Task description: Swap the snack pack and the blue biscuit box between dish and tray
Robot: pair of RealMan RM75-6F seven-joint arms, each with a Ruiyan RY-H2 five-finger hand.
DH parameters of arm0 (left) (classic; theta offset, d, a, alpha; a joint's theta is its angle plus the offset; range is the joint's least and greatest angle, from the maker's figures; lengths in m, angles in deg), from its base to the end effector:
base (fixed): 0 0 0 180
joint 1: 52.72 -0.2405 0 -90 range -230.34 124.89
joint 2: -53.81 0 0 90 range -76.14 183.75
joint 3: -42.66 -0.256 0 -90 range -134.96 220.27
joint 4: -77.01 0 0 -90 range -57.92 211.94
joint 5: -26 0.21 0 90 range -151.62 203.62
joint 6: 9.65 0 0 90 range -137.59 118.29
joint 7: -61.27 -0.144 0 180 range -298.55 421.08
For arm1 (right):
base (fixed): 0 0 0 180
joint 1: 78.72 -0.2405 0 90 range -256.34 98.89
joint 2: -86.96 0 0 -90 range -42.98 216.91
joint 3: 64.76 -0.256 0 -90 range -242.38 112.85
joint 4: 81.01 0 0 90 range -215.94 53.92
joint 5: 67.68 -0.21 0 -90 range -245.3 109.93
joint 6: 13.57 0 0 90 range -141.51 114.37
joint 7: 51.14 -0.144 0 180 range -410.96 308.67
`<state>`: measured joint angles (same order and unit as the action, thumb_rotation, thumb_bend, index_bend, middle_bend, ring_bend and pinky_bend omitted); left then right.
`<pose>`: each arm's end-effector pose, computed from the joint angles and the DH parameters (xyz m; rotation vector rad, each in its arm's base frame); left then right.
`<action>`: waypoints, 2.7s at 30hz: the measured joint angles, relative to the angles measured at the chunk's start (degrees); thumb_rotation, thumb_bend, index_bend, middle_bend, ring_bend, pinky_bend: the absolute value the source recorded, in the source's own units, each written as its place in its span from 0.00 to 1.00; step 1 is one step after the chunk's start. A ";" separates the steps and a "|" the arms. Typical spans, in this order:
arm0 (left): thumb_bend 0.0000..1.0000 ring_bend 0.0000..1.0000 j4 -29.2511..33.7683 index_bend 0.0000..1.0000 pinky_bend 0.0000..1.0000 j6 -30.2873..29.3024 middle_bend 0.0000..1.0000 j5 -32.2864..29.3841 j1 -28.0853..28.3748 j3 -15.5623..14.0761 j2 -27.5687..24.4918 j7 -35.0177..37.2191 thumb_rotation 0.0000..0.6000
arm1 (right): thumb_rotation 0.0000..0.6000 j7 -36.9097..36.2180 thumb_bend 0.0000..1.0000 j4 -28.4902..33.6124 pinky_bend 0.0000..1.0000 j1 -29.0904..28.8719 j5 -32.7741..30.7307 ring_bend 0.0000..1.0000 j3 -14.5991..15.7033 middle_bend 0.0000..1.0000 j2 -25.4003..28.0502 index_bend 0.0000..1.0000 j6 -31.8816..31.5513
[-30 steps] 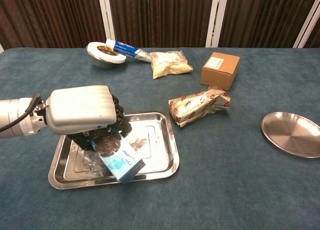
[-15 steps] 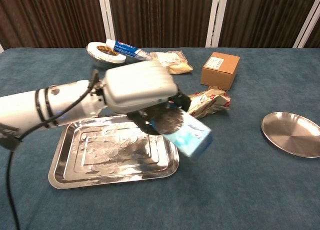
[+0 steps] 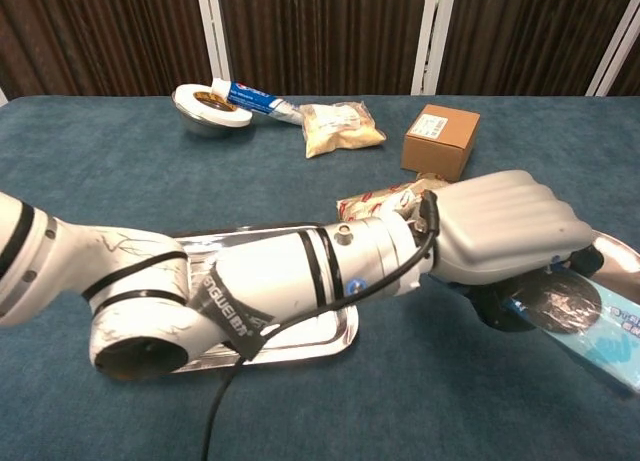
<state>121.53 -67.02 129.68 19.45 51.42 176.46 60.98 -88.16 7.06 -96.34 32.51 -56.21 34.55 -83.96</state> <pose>0.0627 0.2959 -0.1672 -2.4547 -0.0354 -1.4298 -0.3139 -0.1978 0.1687 1.7287 -1.3745 0.9397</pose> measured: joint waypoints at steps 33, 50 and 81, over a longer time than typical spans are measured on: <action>0.32 0.00 12.98 0.00 0.07 6.35 0.03 -19.47 -8.52 2.67 -12.69 -2.46 1.00 | 1.00 5.18 0.26 2.25 0.00 0.38 0.67 0.00 0.84 0.00 -0.58 0.00 -0.60; 0.31 0.02 8.29 0.00 0.08 17.91 0.11 -33.72 -8.01 8.50 -8.97 3.81 1.00 | 1.00 6.63 0.26 2.90 0.00 0.22 0.23 0.00 0.85 0.00 -0.99 0.00 -0.25; 0.47 0.72 -1.78 0.69 0.69 -3.11 0.91 -23.37 -12.74 5.18 -4.96 18.42 1.00 | 1.00 8.99 0.26 3.72 0.00 0.90 -0.31 0.00 0.78 0.00 -0.80 0.00 -0.74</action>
<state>119.75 -70.13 106.31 6.71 56.60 171.50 79.40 -79.17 10.79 -95.43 32.20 -55.43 33.76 -84.70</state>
